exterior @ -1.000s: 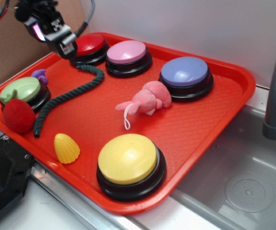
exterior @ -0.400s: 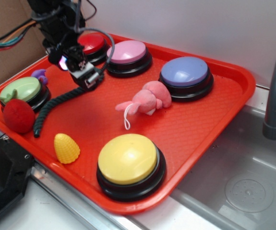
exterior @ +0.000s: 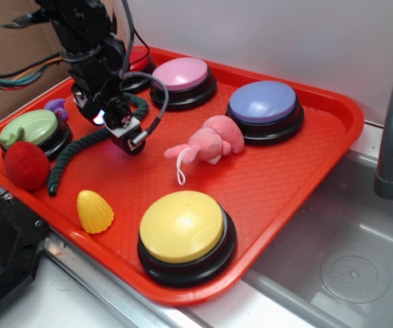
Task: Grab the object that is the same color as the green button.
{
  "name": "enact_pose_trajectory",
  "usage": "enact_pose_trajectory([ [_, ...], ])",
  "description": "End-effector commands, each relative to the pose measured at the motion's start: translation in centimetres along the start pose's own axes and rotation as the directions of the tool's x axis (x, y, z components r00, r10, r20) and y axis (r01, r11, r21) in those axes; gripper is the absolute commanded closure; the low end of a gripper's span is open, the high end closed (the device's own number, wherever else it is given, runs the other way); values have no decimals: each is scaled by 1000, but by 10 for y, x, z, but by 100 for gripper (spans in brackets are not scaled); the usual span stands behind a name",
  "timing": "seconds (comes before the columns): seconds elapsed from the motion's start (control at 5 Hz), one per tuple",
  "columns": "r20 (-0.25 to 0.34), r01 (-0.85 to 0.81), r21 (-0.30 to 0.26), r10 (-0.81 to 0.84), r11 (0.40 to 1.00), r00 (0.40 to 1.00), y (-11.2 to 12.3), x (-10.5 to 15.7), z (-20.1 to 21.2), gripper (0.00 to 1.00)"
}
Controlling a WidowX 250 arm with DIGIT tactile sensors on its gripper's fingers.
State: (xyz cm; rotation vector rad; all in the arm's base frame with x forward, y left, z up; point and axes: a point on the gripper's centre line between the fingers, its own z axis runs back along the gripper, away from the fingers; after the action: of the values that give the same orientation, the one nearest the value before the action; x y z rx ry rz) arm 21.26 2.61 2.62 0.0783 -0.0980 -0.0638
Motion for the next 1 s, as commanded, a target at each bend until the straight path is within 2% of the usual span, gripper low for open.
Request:
enact_pose_trajectory([
  [0.0,21,0,-34,1,999,1000,5,7,-4,0],
  [0.2,34,13,-66,-11,998,999,4,7,-4,100],
  [0.4,36,5,-120,-1,993,999,12,8,-12,100],
  [0.8,44,2,-128,3,992,999,9,5,-11,100],
])
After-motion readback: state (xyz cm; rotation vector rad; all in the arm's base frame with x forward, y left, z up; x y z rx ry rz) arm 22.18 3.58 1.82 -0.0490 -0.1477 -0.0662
